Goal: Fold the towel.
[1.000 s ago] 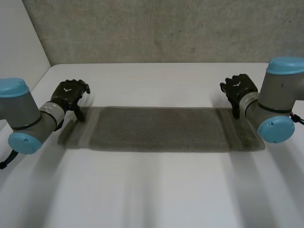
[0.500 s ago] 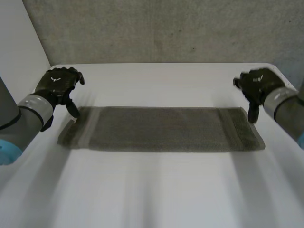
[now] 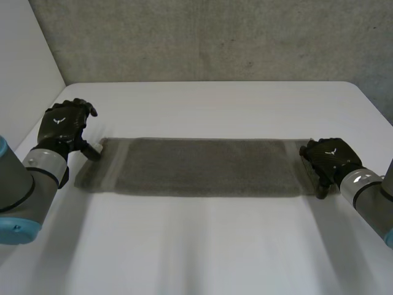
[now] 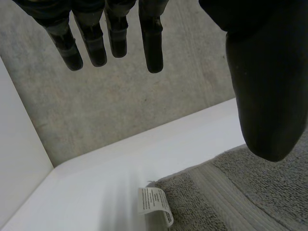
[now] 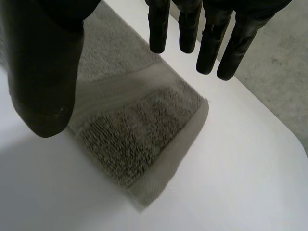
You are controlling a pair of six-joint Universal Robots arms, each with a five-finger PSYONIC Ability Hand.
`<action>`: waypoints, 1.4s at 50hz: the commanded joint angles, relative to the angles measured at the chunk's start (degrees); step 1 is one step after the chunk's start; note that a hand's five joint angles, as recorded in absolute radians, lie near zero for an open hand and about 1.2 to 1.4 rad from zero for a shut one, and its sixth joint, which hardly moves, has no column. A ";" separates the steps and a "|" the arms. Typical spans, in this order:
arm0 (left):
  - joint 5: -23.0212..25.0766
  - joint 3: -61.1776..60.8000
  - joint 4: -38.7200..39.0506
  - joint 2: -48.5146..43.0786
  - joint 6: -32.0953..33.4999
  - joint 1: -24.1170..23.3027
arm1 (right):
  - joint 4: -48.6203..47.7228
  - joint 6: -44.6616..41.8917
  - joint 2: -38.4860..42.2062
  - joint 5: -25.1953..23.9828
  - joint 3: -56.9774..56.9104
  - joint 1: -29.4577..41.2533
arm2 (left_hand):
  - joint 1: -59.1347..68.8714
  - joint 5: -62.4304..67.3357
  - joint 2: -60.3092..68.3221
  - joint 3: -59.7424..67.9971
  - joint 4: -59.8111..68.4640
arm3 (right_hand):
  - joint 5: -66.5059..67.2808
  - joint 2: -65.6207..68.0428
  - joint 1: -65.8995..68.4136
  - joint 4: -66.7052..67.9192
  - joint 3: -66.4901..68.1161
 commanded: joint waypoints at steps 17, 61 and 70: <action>0.18 -1.39 3.33 -0.63 0.50 -0.84 | -3.64 -2.99 8.16 0.56 -3.04 -2.03 | -2.56 -1.28 -2.29 -2.33 -2.68 | 43.97 45.17 44.55 44.69 44.70; 0.18 -1.39 3.68 -0.90 0.32 -0.40 | -2.41 -3.25 3.67 -0.40 -2.60 -12.06 | -3.06 -1.78 -2.79 -2.83 -3.19 | 30.99 32.19 31.57 31.71 31.71; 0.18 -1.47 3.68 -0.90 0.23 -0.31 | -2.50 -3.43 5.34 -0.67 -2.78 -12.06 | -3.06 -1.78 -2.79 -2.83 -3.19 | 30.99 32.19 31.57 31.71 31.71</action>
